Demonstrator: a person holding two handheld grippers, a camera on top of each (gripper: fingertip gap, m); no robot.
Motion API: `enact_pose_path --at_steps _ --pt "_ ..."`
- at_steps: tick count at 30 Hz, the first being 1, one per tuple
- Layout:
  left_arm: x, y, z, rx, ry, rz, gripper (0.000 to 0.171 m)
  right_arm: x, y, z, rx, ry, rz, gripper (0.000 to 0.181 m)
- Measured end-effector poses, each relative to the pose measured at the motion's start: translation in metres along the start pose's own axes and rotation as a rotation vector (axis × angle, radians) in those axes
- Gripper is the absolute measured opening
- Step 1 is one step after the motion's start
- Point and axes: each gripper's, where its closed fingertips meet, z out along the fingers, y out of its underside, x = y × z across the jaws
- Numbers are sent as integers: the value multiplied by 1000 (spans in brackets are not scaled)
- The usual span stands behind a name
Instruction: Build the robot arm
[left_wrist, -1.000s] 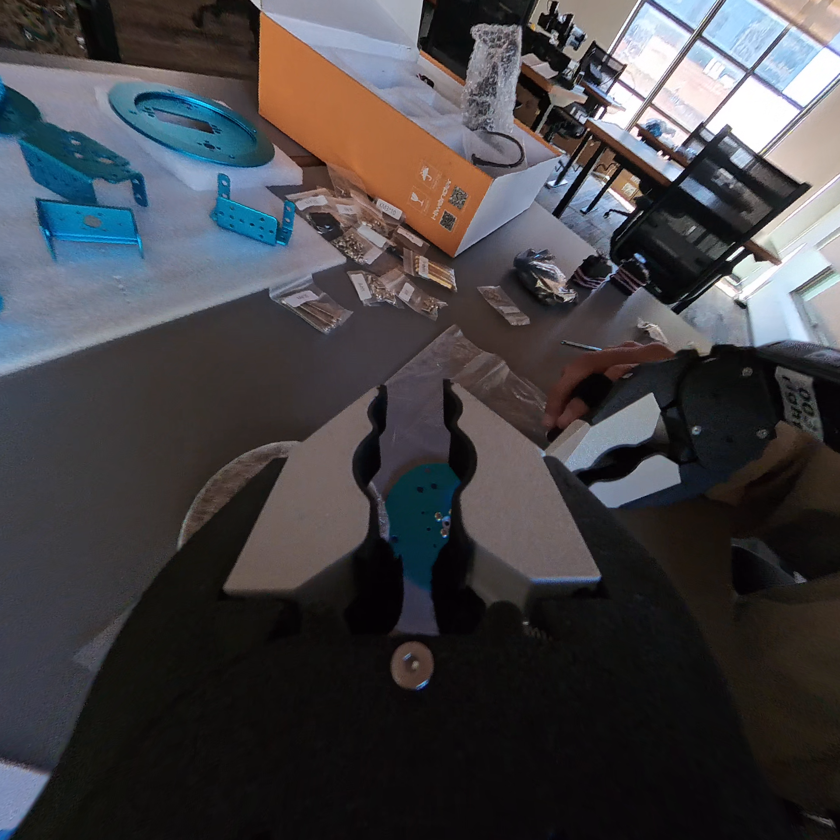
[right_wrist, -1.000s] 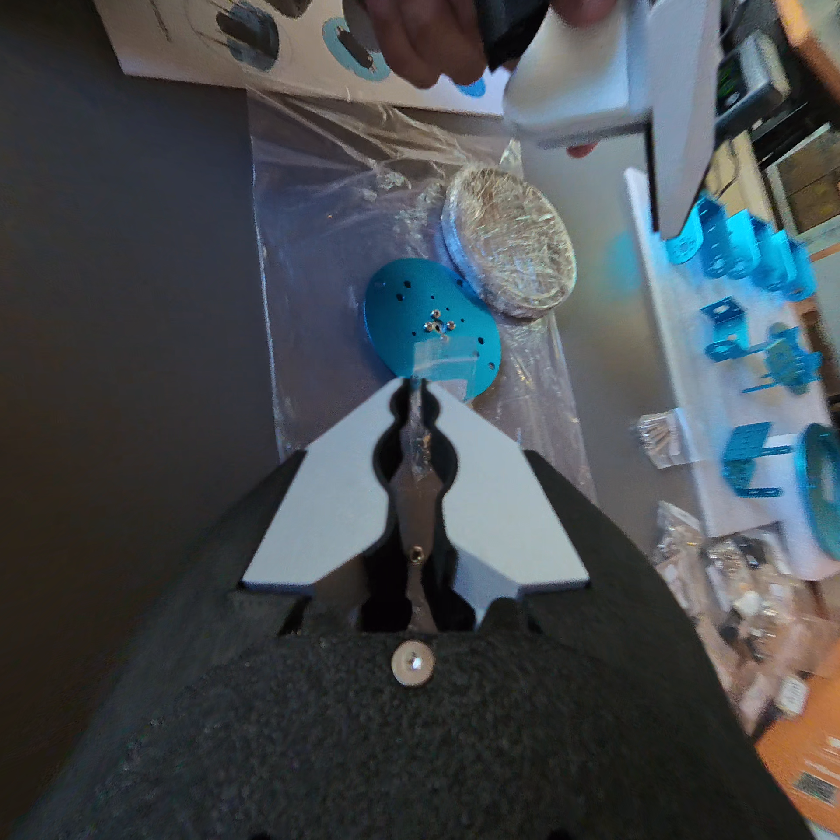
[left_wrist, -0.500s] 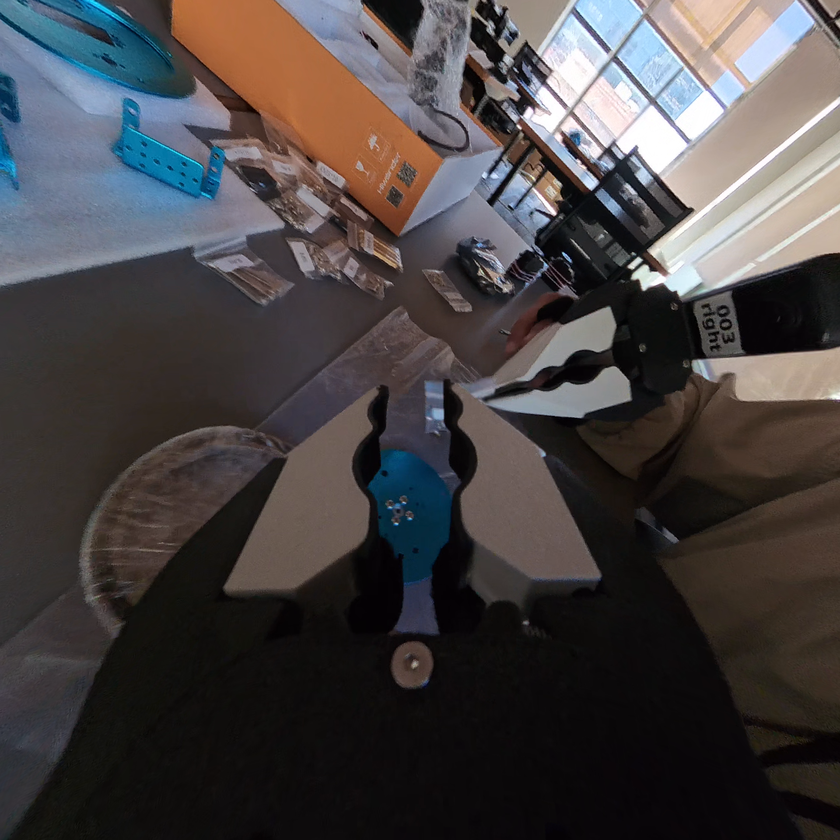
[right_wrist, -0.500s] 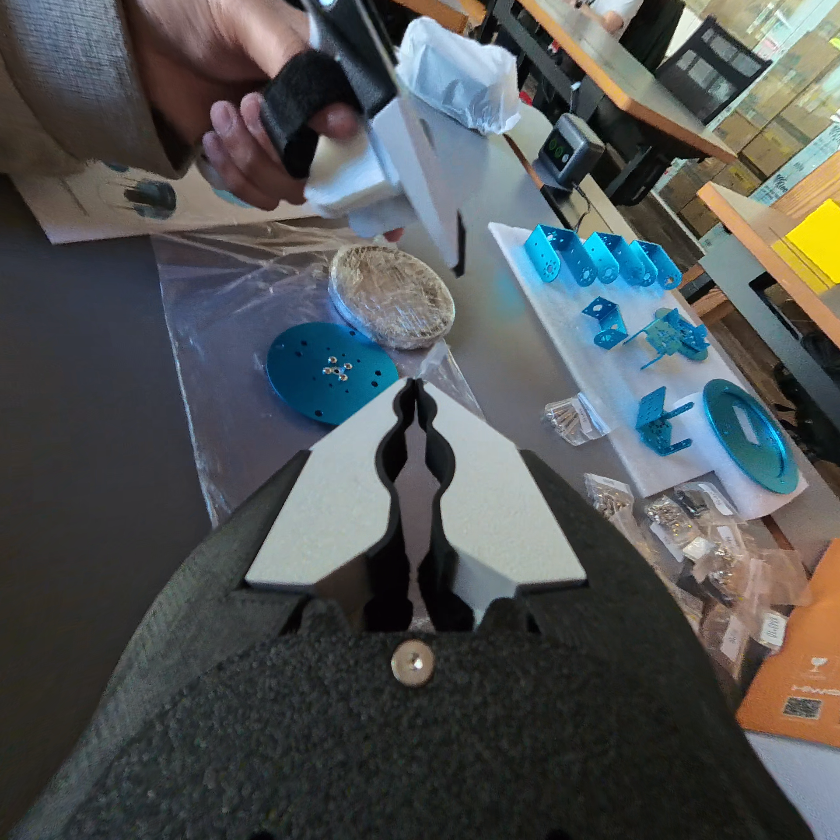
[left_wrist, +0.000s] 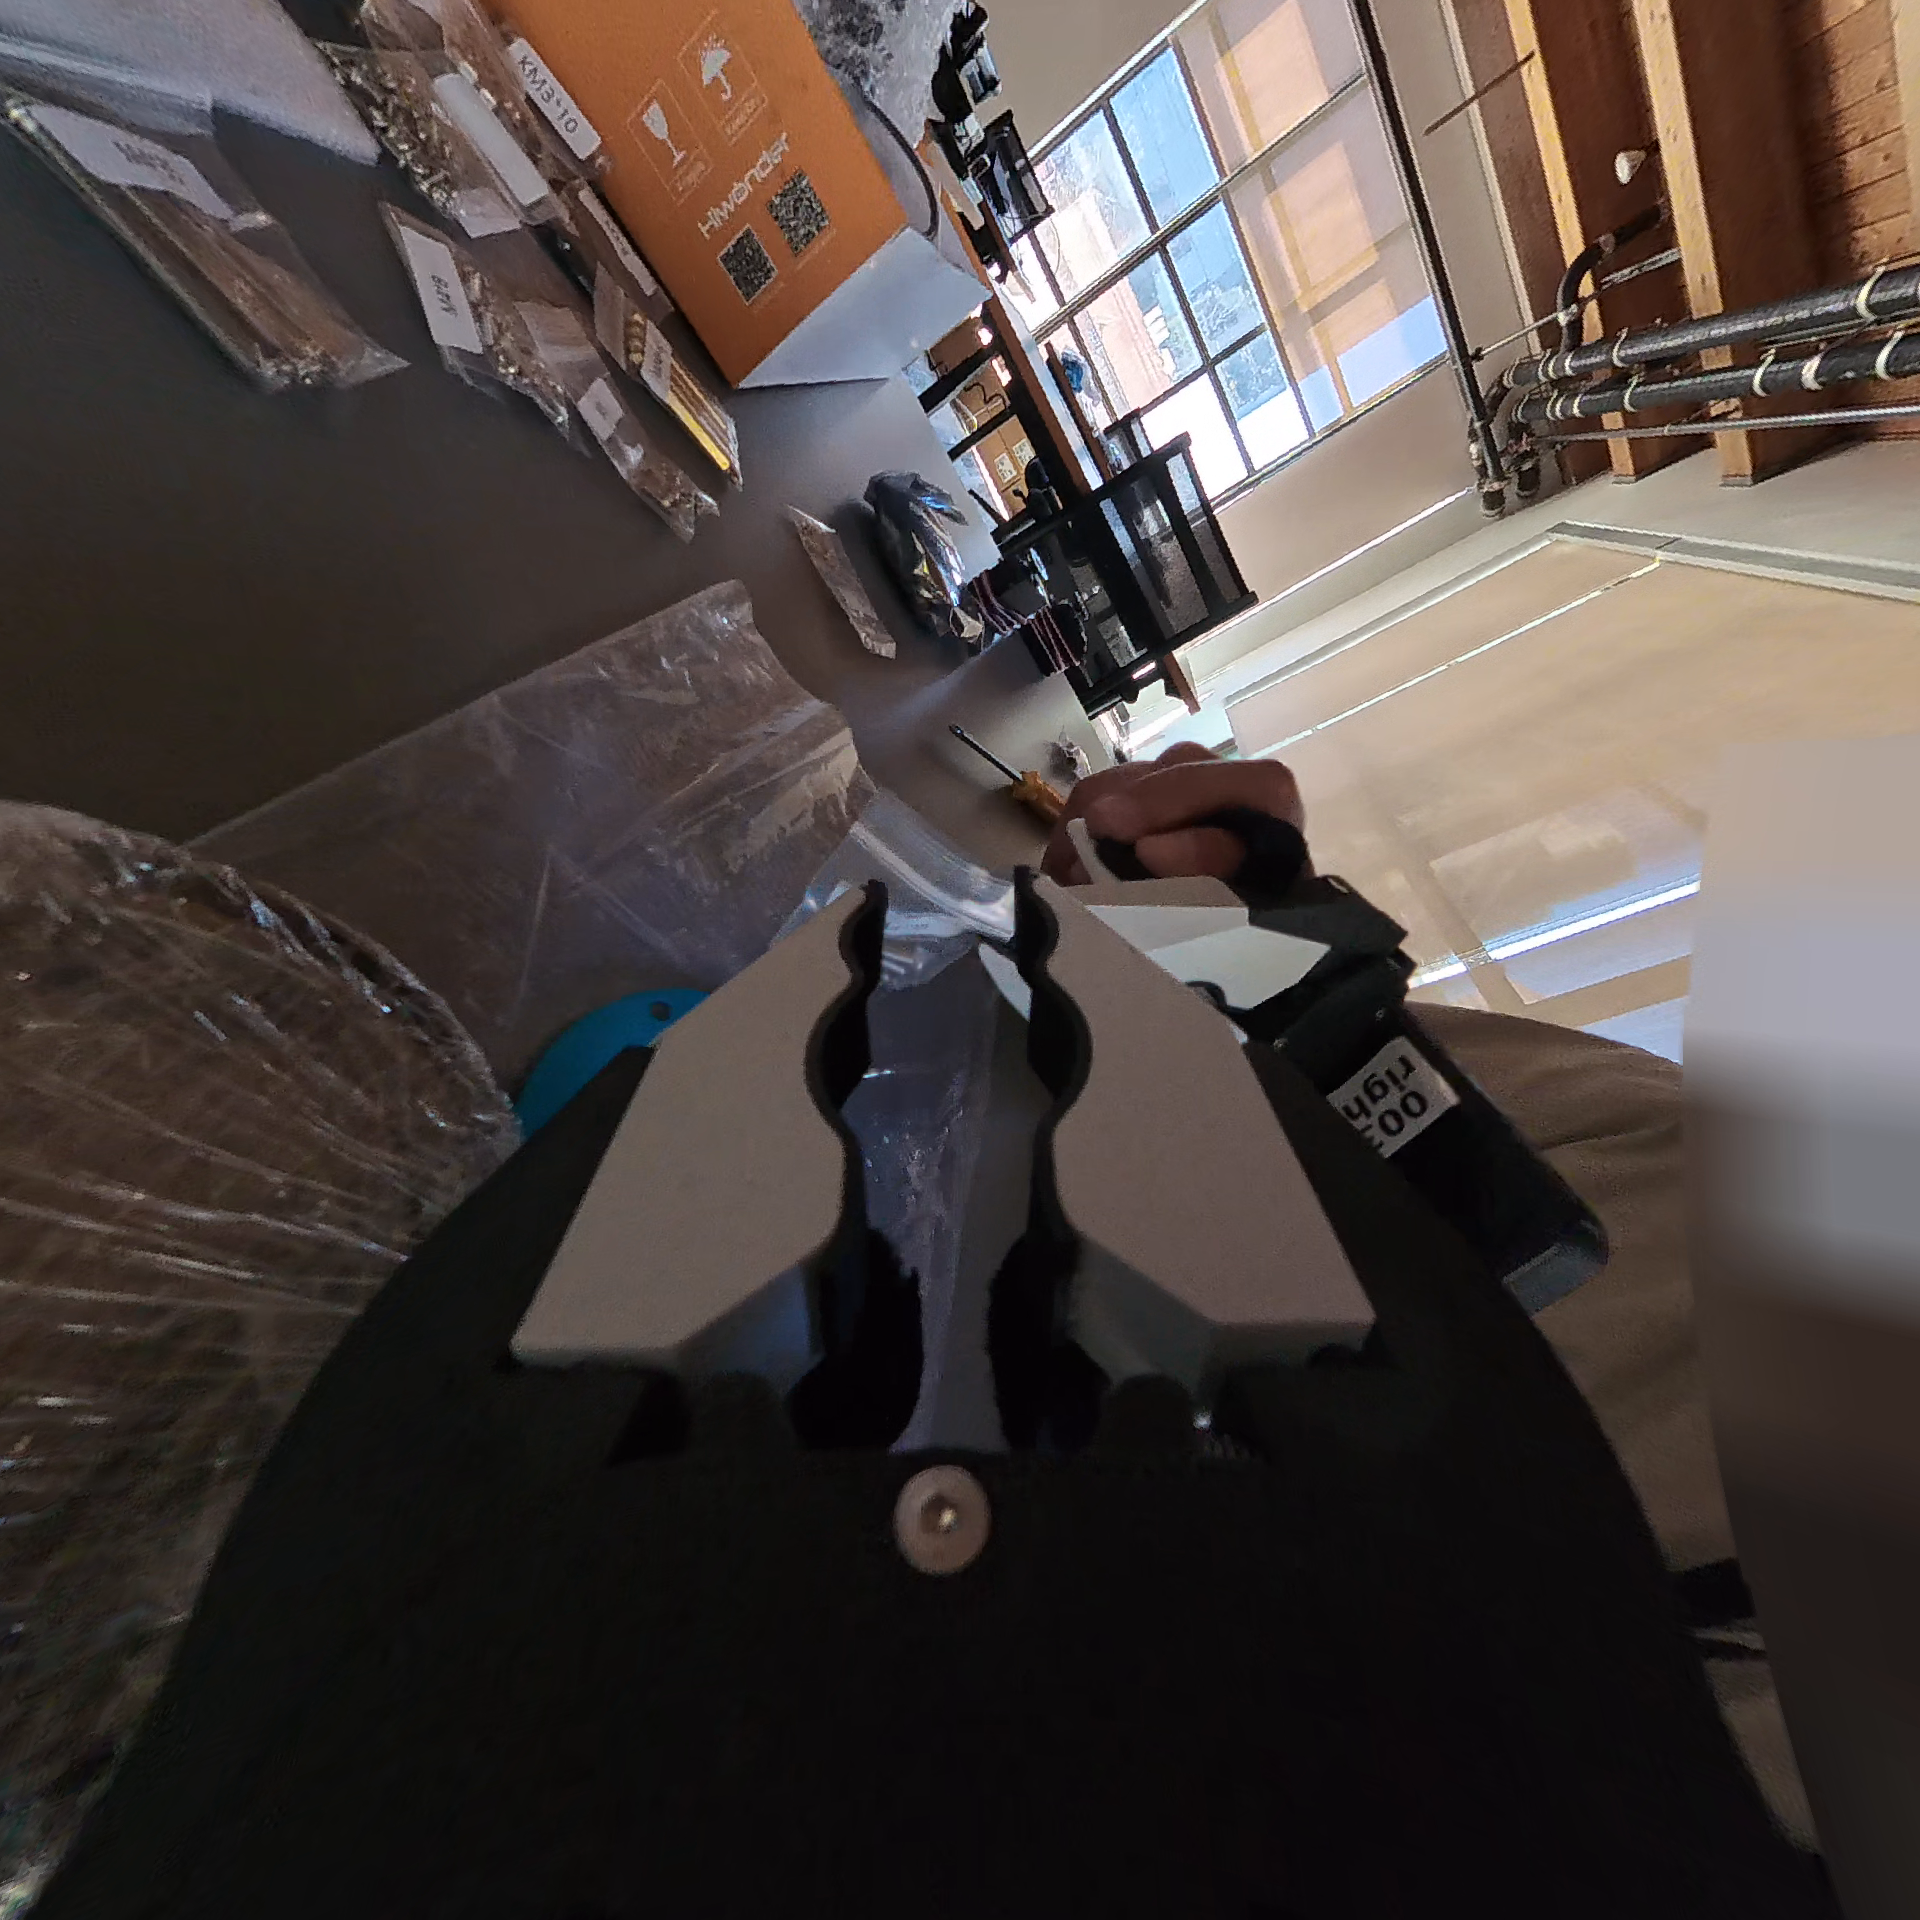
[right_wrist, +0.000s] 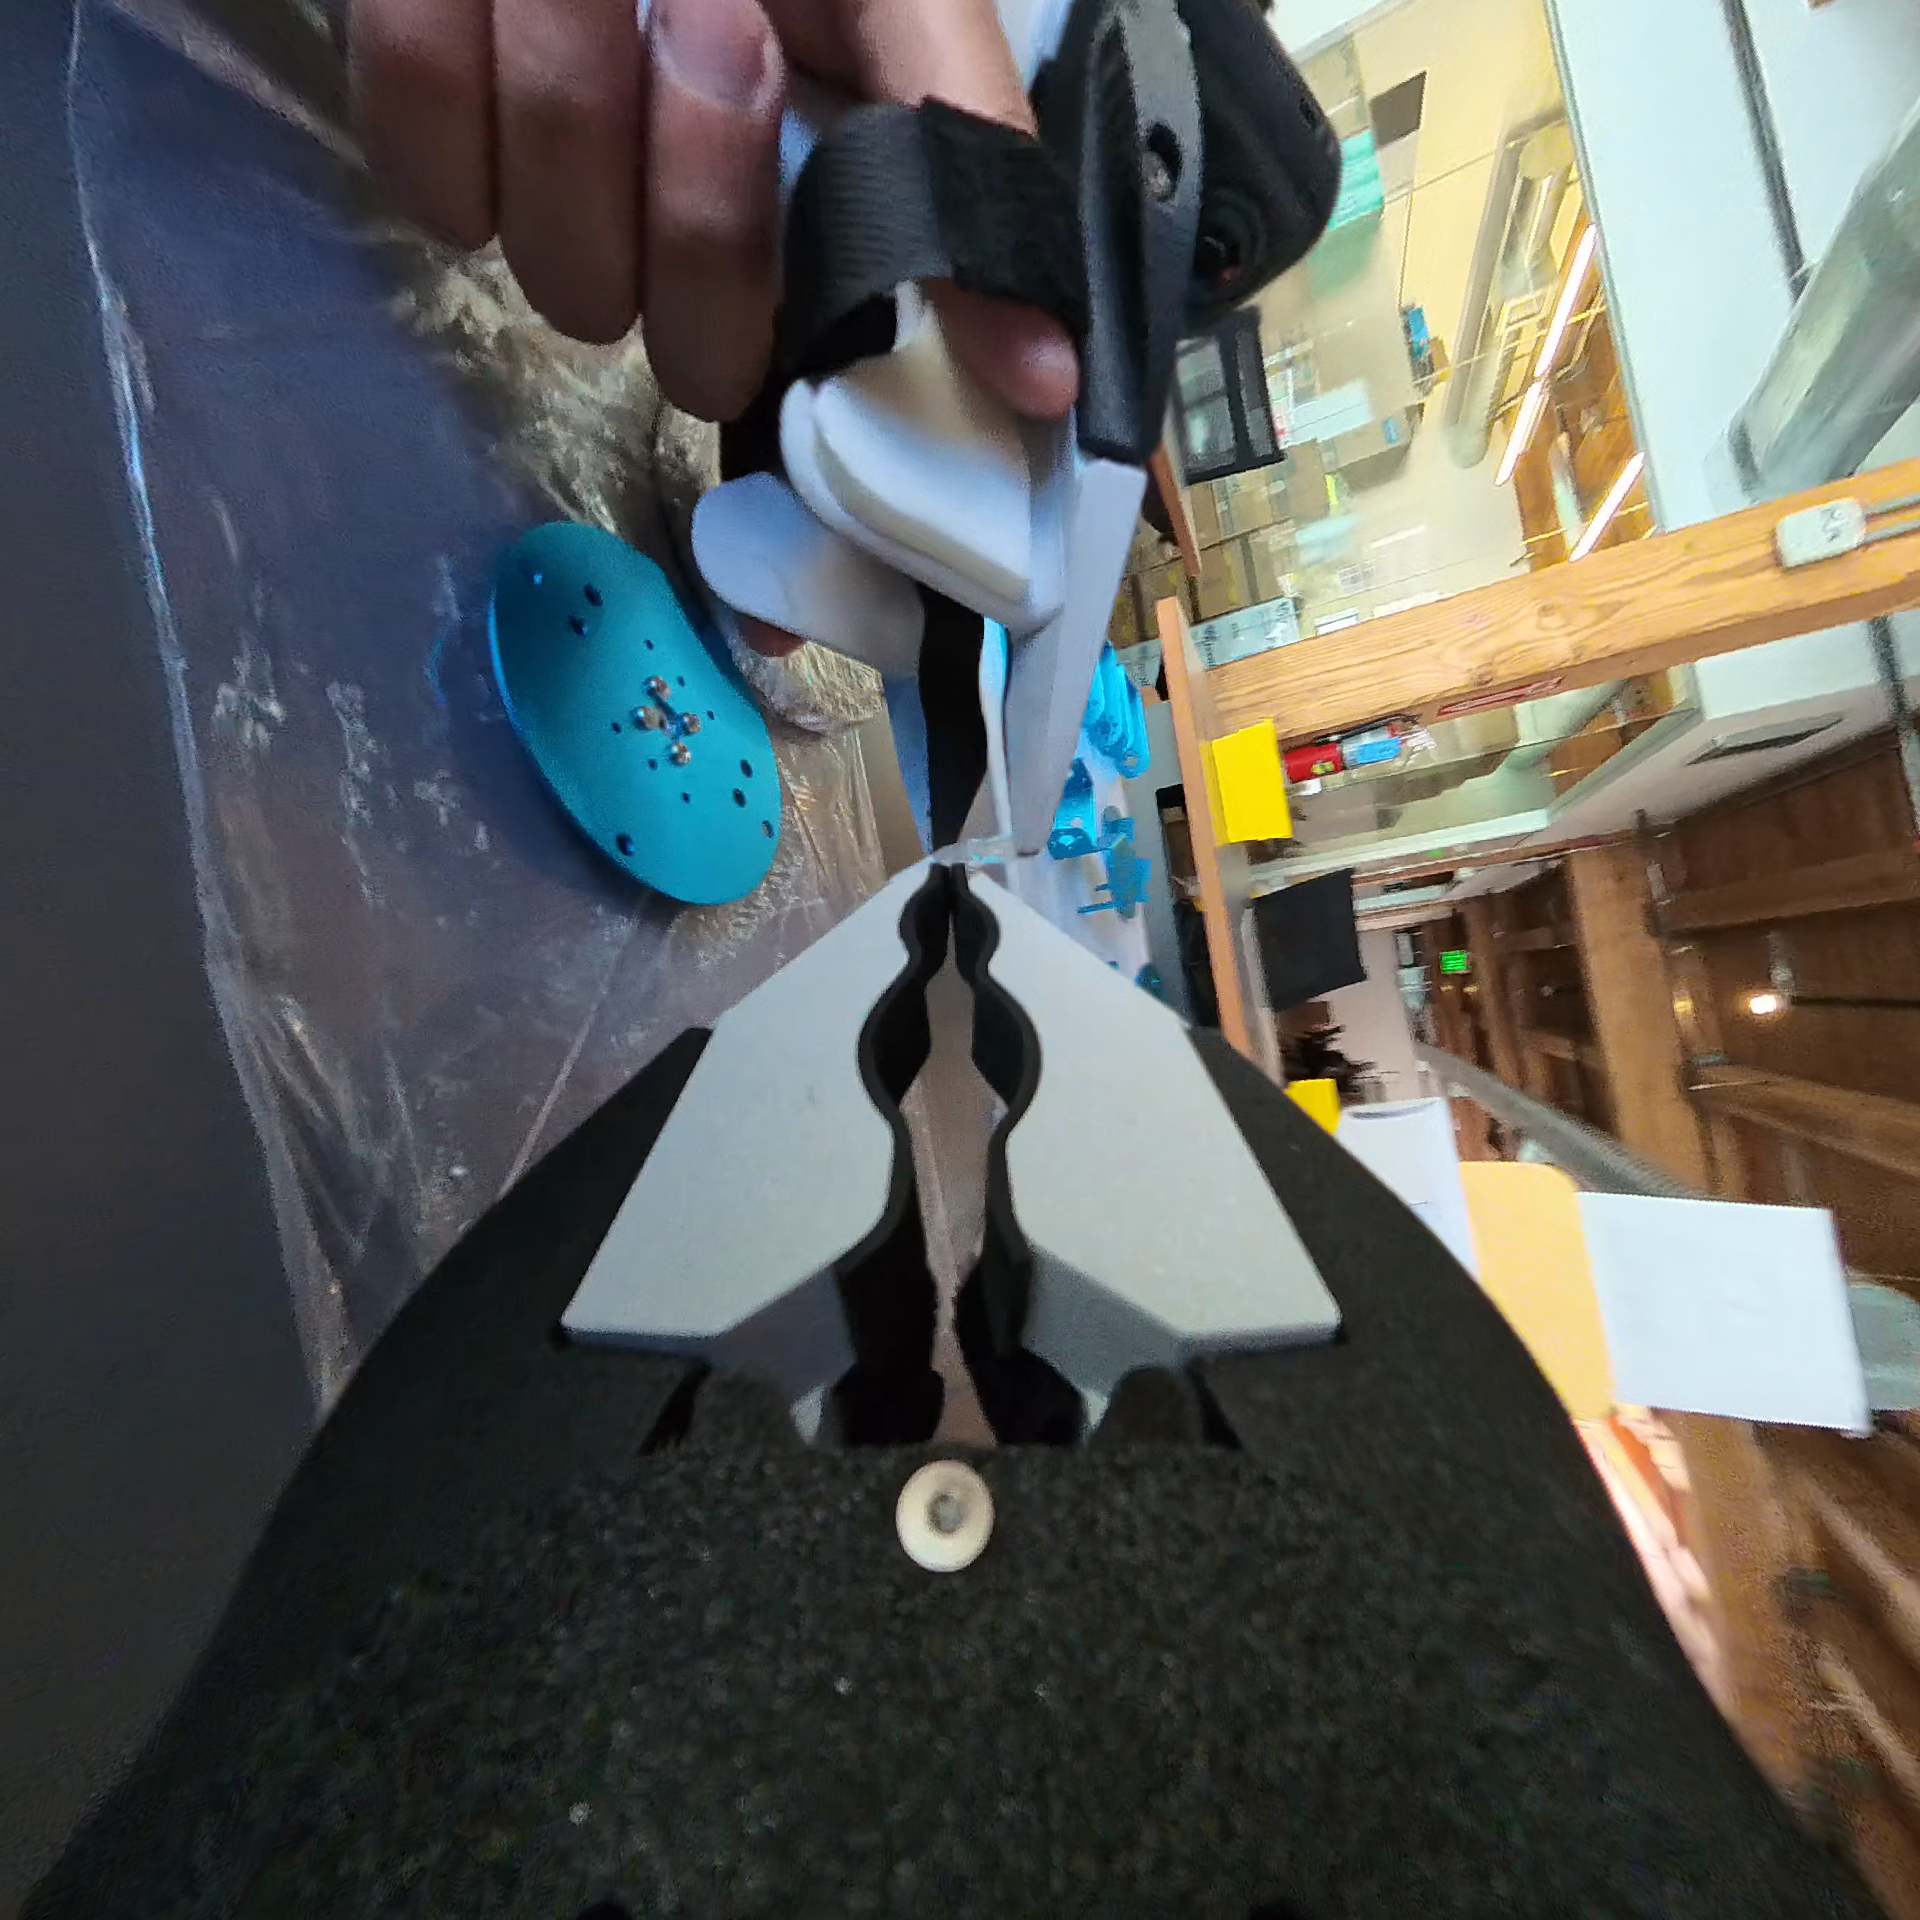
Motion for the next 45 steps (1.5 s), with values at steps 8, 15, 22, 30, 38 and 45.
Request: enact_pose_path --at_steps 8,15,22,30,38,45 --pt "-1 5 2 -27 -62 76 35 -14 2 4 -104 46 -325 0" --pt "-7 -6 -9 14 -178 168 0 -8 3 5 -134 56 -252 0" --pt "35 -22 -38 193 -146 269 0 15 -10 -11 -105 196 -289 0" --pt "39 46 -52 213 -247 176 46 -36 -71 -33 55 213 -486 0" --pt "11 66 -40 140 -391 124 0 -49 -55 -26 -21 197 -534 0" --pt "18 57 -34 131 -342 216 0 -43 -49 -26 -23 241 -526 0"
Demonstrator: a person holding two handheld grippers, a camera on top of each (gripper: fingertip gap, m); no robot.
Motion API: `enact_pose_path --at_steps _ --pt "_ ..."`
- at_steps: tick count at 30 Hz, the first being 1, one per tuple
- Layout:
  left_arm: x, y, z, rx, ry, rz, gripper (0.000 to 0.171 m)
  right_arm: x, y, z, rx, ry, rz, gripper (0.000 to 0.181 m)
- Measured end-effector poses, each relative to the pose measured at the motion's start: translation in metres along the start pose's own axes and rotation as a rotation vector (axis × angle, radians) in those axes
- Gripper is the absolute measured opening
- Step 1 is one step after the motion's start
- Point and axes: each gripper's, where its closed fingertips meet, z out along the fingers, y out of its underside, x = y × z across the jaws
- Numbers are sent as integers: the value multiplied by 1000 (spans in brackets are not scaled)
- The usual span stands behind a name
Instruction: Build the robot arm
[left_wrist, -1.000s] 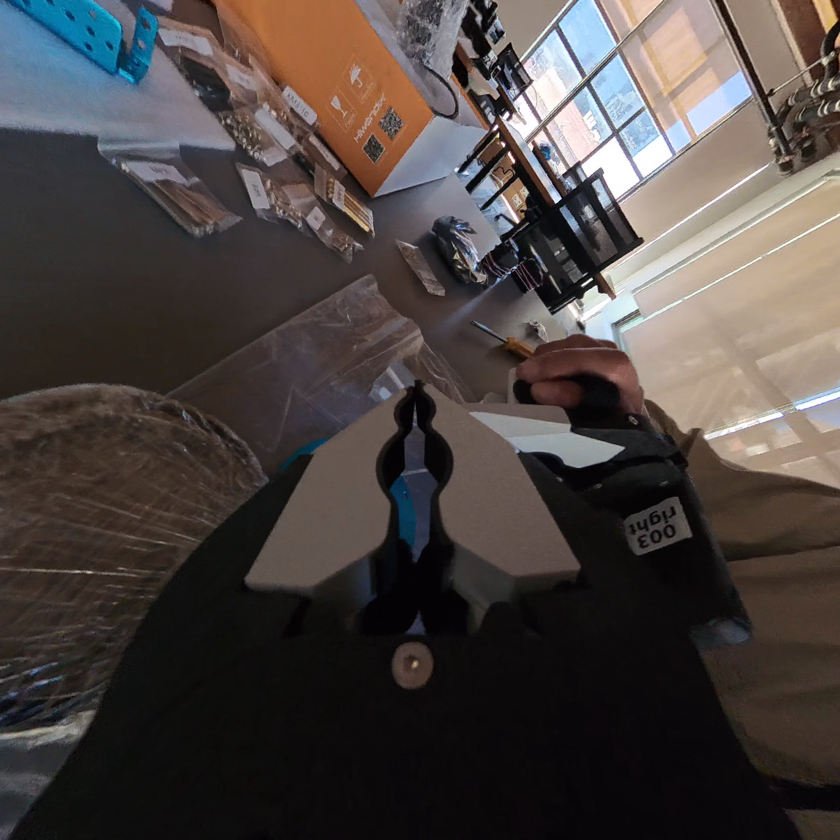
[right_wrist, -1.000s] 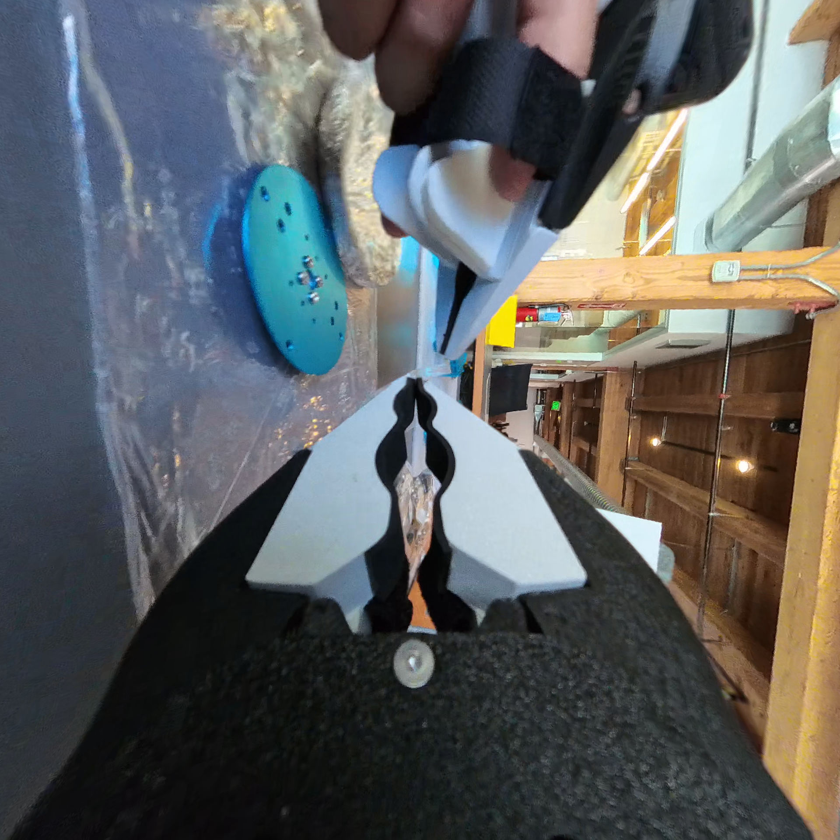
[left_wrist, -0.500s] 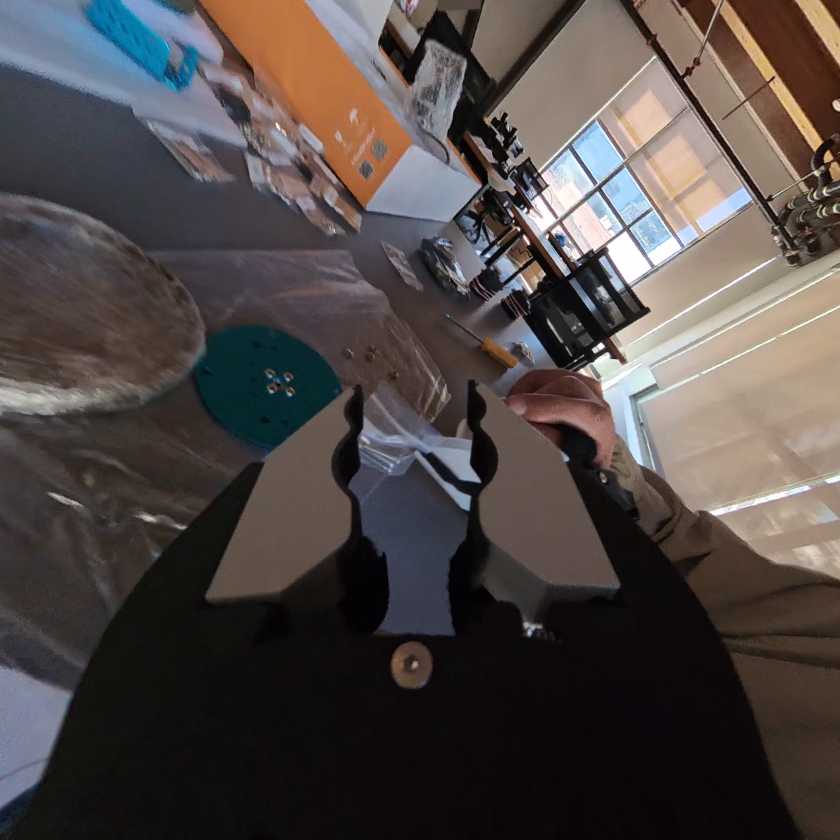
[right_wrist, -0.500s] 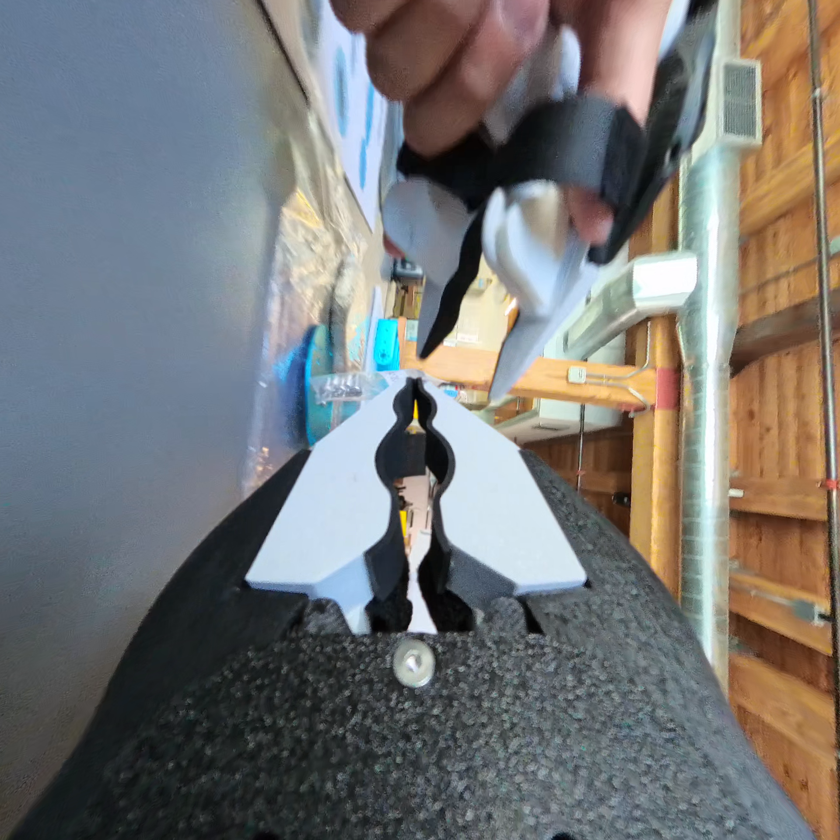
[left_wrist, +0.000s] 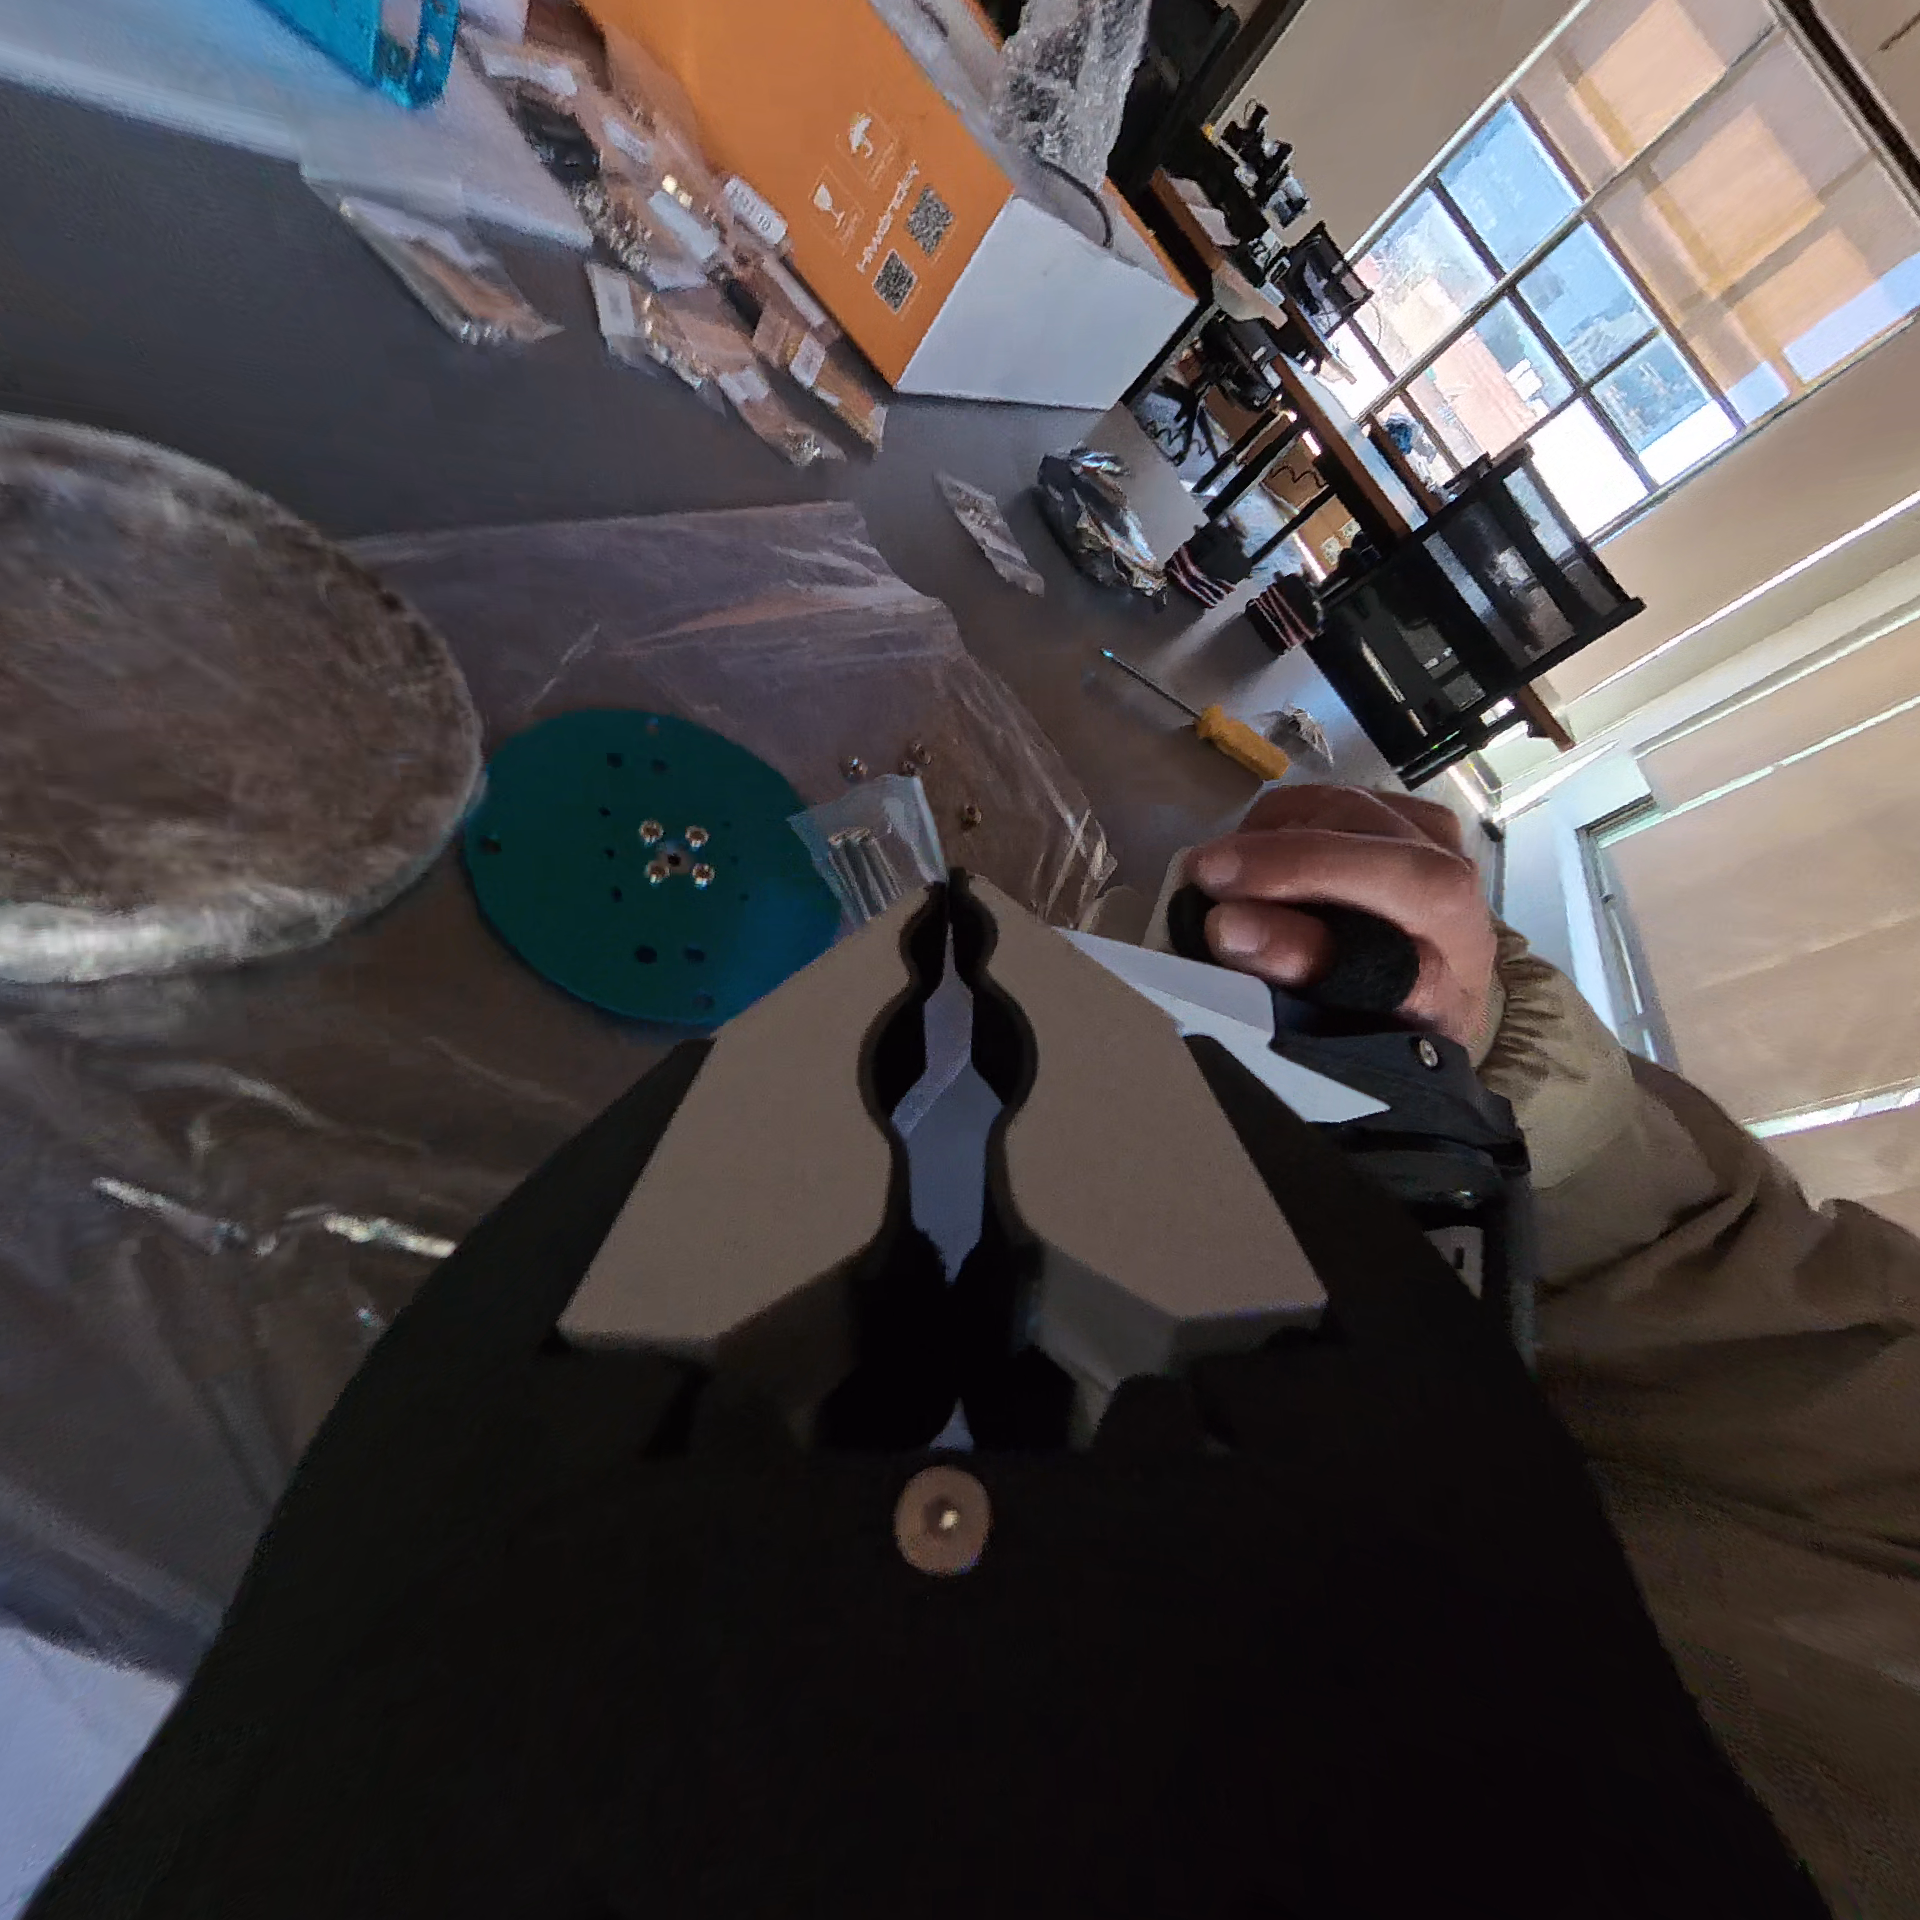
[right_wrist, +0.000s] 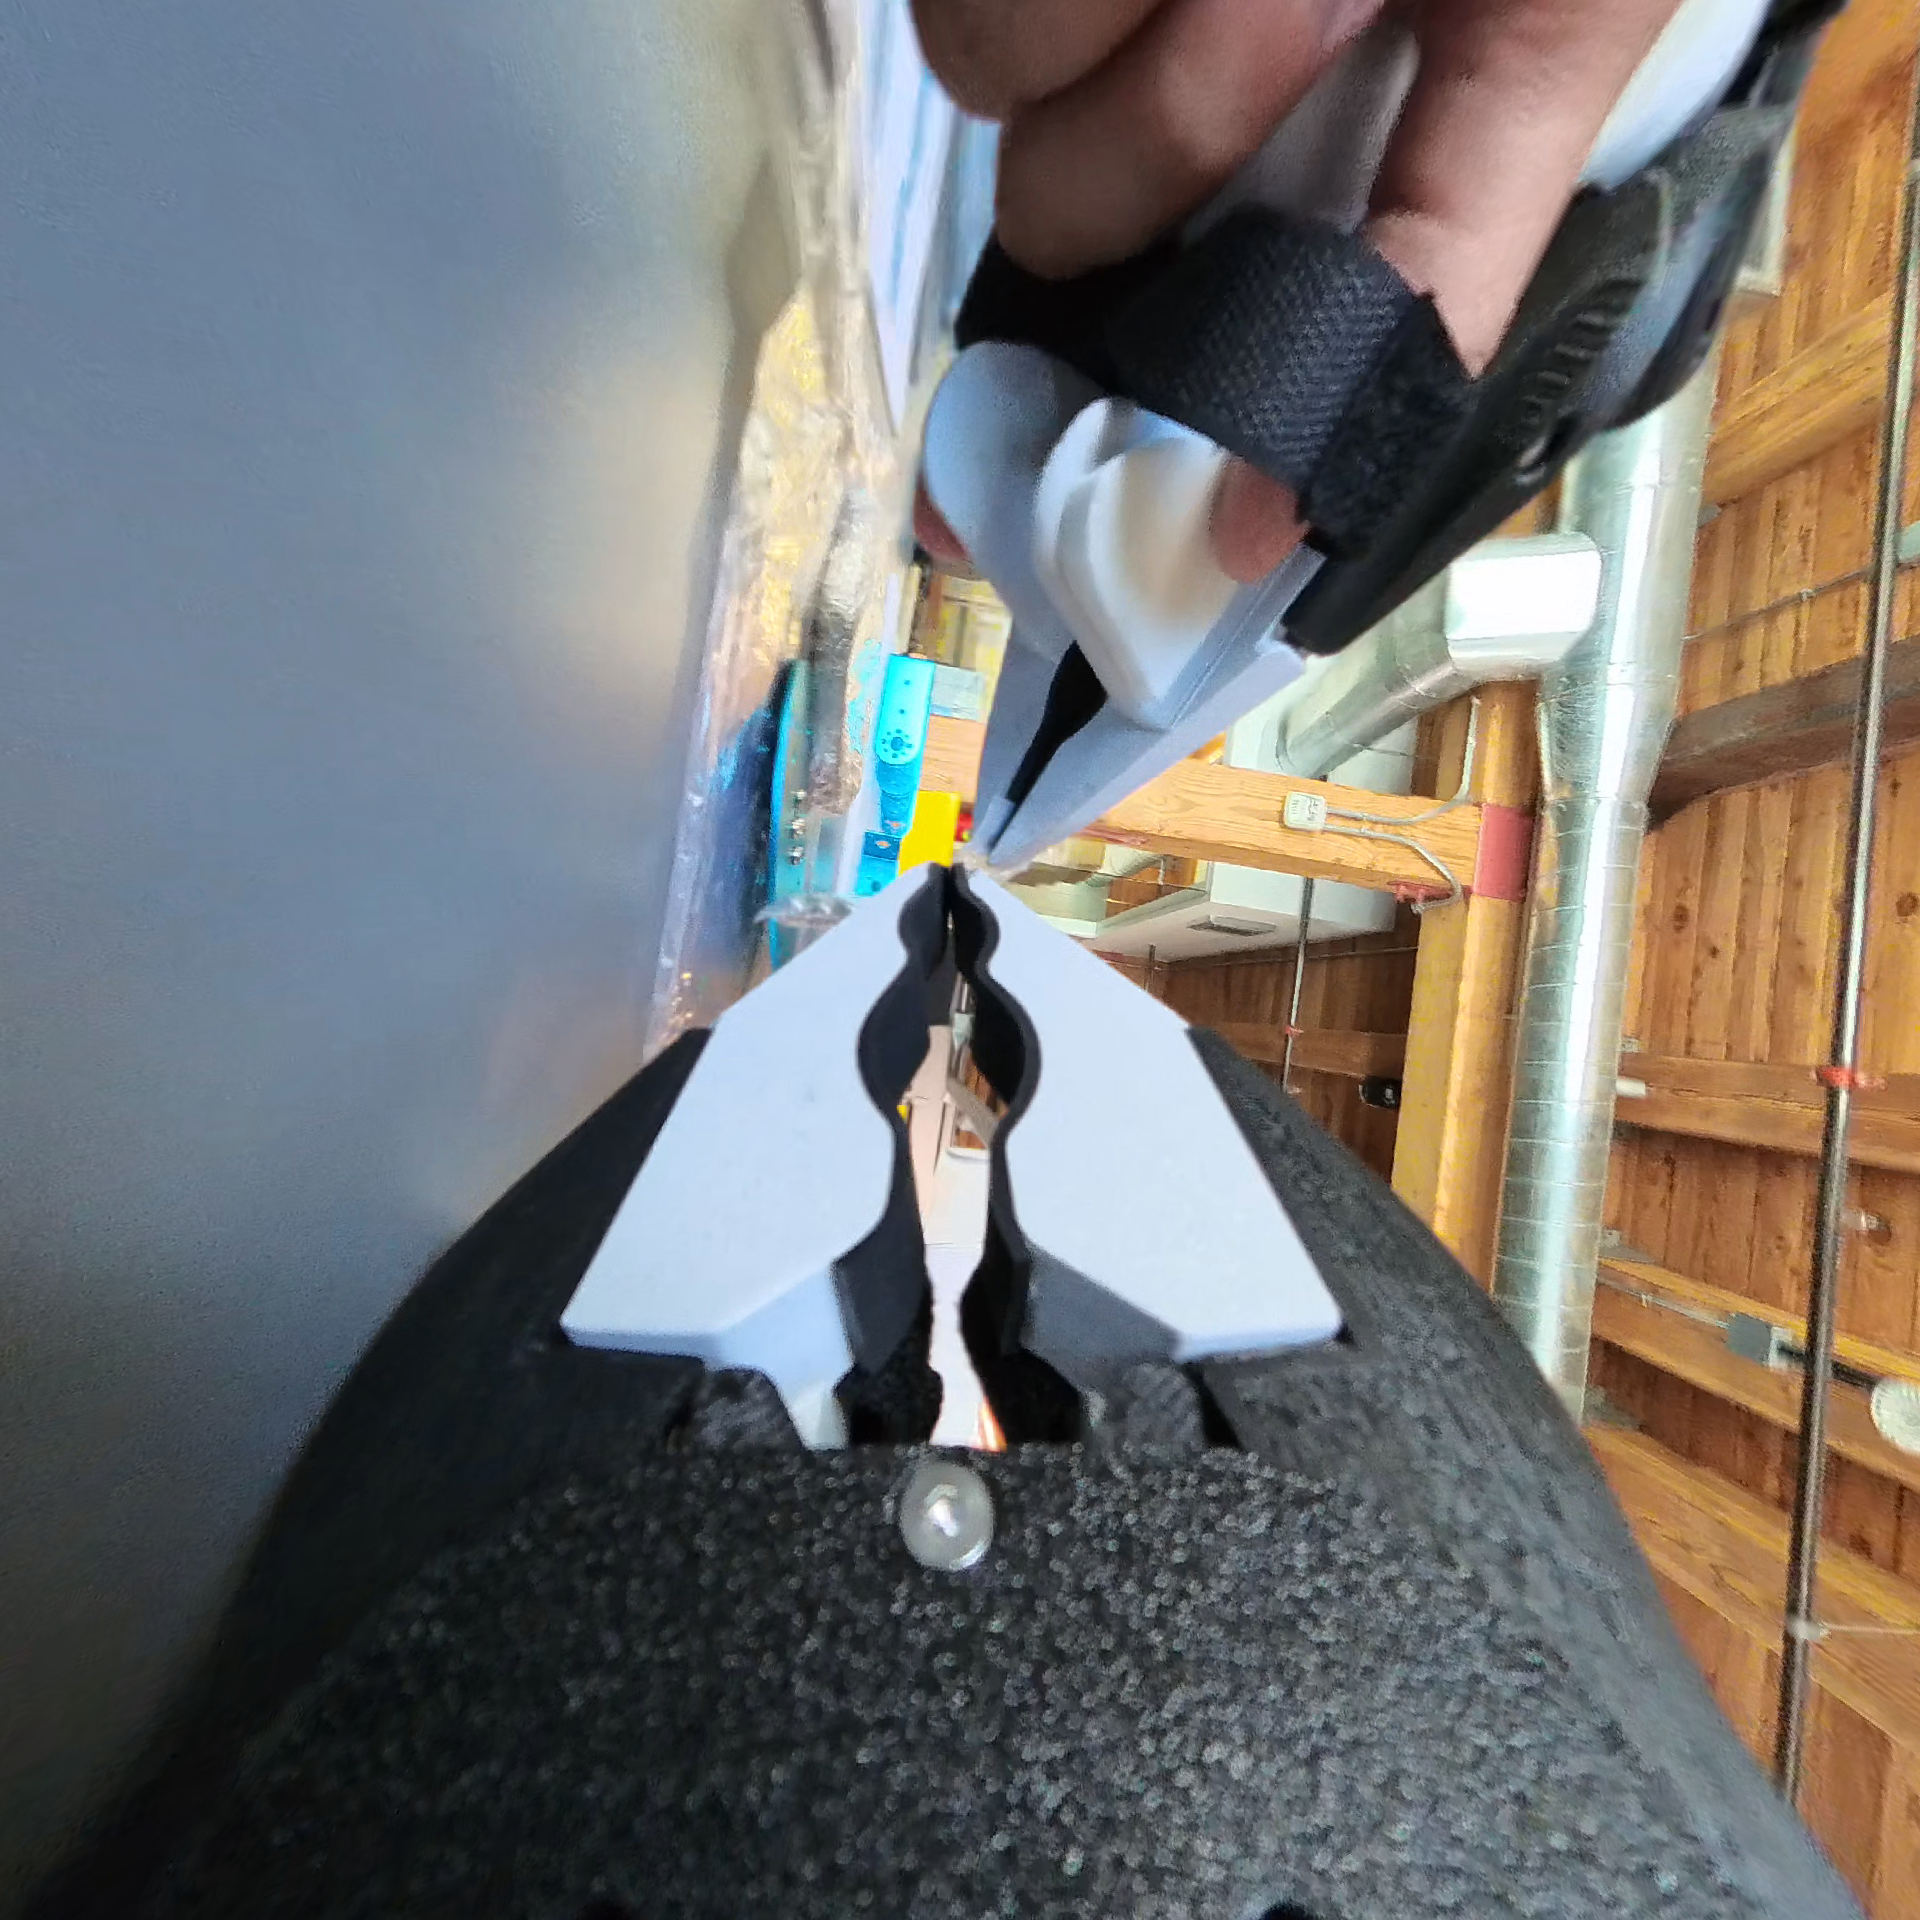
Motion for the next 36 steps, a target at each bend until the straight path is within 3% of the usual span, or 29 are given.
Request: enact_pose_path --at_steps 3,4,6,7,10,13,15,18,21,24,25,28,32,36 --pt "7 -14 3 18 33 53 0 11 11 2 -5 12 239 0" --pt "9 -21 3 30 47 58 0 12 13 1 18 -53 394 0" --pt "9 -40 3 54 62 75 0 18 12 -1 97 -248 747 31" --pt "10 -50 3 62 84 87 0 25 14 -2 138 -346 924 36" --pt "8 -74 9 38 131 95 0 58 46 9 193 -474 1290 42" --pt "7 -91 24 21 219 72 0 68 57 21 341 -739 1505 32" --pt "4 -96 36 2 258 51 0 60 63 32 379 -914 1592 38" --pt "-5 -101 49 30 292 3 0 55 74 45 451 -1015 1714 41" --pt "-15 -99 55 52 326 -92 0 42 79 55 464 -1025 1744 30" --pt "-22 -98 54 86 336 -170 0 30 78 58 448 -1030 1777 34" --pt "-26 -99 53 109 313 -168 0 25 77 59 413 -1034 1762 42" --pt "-27 -95 51 109 277 -96 0 31 78 59 400 -962 1755 40" --pt "-26 -88 49 119 235 -44 0 31 61 57 414 -1008 1773 47" --pt "-21 -84 47 122 263 -37 4 28 59 58 414 -1031 1782 38"
